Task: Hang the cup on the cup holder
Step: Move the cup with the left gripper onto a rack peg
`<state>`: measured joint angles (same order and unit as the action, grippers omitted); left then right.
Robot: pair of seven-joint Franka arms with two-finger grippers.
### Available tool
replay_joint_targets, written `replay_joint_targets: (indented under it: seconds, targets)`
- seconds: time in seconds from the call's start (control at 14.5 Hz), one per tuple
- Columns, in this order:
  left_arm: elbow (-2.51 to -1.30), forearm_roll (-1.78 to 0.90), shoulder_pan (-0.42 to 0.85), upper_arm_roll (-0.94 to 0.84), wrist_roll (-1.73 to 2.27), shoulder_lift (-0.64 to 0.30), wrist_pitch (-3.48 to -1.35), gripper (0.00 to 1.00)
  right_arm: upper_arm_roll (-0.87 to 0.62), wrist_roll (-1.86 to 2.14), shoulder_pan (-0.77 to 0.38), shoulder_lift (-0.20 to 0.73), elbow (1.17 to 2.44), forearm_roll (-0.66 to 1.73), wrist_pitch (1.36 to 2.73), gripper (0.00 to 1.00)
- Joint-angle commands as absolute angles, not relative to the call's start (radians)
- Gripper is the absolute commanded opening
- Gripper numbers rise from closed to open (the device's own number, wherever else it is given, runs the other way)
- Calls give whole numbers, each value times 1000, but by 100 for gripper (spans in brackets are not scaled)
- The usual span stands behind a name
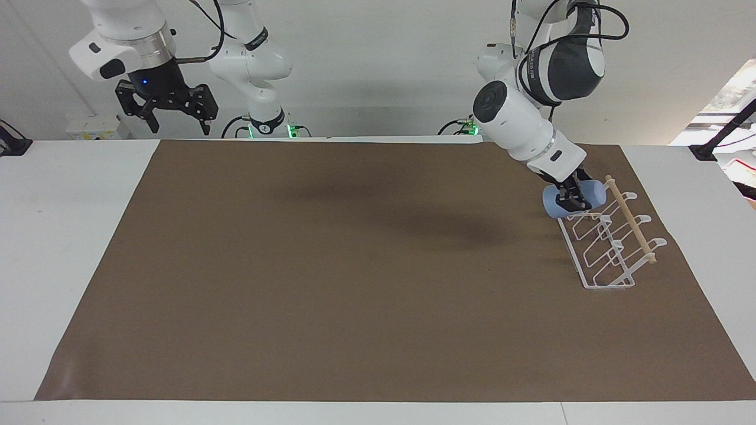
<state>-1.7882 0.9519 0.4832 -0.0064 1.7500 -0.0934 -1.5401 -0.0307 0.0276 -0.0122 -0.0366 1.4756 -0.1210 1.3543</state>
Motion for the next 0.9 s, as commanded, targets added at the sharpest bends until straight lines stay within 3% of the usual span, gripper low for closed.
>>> replay_joint_targets:
  seconds: [0.0,0.41,0.83]
  targets:
    - [-1796,1104,485,-8,1819,-156,-1516,0,-34,78,2,-25,1471,-137,1310,100]
    - [-1786,1351,483,-6,1968,-319,-1462,0,-26,89,9,-28,1489,-54,1282,100]
    - [-1818,1410,449,-6,2081,-348,-1420,2,-28,91,37,-54,1536,-51,1281,100]
